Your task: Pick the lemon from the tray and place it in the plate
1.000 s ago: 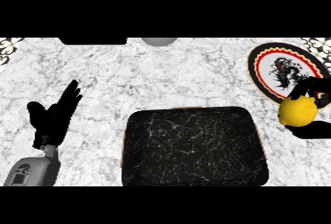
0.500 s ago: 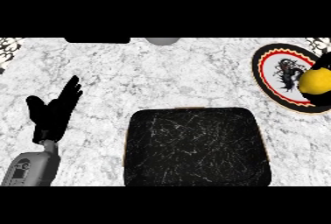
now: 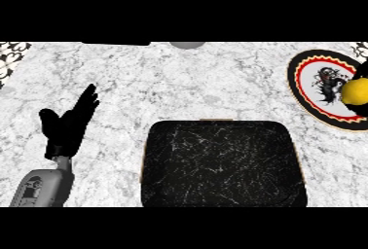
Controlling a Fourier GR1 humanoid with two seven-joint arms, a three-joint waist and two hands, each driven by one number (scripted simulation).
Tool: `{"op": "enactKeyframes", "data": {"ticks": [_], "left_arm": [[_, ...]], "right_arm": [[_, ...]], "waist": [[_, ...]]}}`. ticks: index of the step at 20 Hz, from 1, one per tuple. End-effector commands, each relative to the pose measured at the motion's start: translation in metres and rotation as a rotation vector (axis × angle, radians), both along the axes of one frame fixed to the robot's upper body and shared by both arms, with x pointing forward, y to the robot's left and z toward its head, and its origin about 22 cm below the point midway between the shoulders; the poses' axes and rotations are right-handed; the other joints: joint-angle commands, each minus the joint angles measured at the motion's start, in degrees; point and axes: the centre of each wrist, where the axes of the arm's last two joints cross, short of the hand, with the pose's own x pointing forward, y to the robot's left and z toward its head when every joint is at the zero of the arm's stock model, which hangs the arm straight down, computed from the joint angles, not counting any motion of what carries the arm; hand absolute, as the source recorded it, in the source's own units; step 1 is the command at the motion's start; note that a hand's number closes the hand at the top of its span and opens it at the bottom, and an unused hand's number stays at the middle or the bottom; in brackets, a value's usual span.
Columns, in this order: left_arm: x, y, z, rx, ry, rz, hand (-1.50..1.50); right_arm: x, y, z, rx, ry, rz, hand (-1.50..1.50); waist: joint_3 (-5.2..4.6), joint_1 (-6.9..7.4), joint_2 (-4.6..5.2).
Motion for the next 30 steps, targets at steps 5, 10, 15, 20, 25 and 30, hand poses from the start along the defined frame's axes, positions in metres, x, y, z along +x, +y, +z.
{"op": "enactKeyframes", "data": {"ticks": [5, 10, 15, 20, 25, 30], "left_arm": [[-0.014, 0.019, -0.009, -0.004, 0.011, 0.022, 0.00], [0.001, 0.005, 0.000, 0.000, 0.001, 0.003, 0.00], [-0.006, 0.002, -0.003, 0.001, 0.001, 0.010, 0.00], [-0.004, 0.024, 0.008, -0.002, 0.013, 0.029, 0.00], [-0.006, -0.003, 0.000, -0.021, 0.002, 0.009, 0.00], [-0.006, 0.004, -0.010, 0.001, 0.010, 0.018, 0.00]], "right_arm": [[-0.001, -0.012, -0.014, 0.054, 0.110, 0.139, -1.50], [0.005, -0.013, -0.002, 0.180, -0.130, 0.220, -1.50], [0.015, -0.007, 0.011, 0.460, -0.201, 0.379, -1.50], [-0.002, -0.037, 0.020, 0.666, -0.037, 0.287, -1.50], [0.005, -0.035, 0.034, 0.748, 0.147, 0.301, -1.50], [-0.012, -0.053, 0.029, 0.767, 0.096, 0.342, -1.50]], "waist": [[0.01, 0.09, -0.13], [0.08, -0.48, 0.00], [0.04, -0.79, -0.52], [-0.01, -1.34, -0.77], [0.01, -0.78, -0.45], [0.17, -0.83, 0.26]]}}
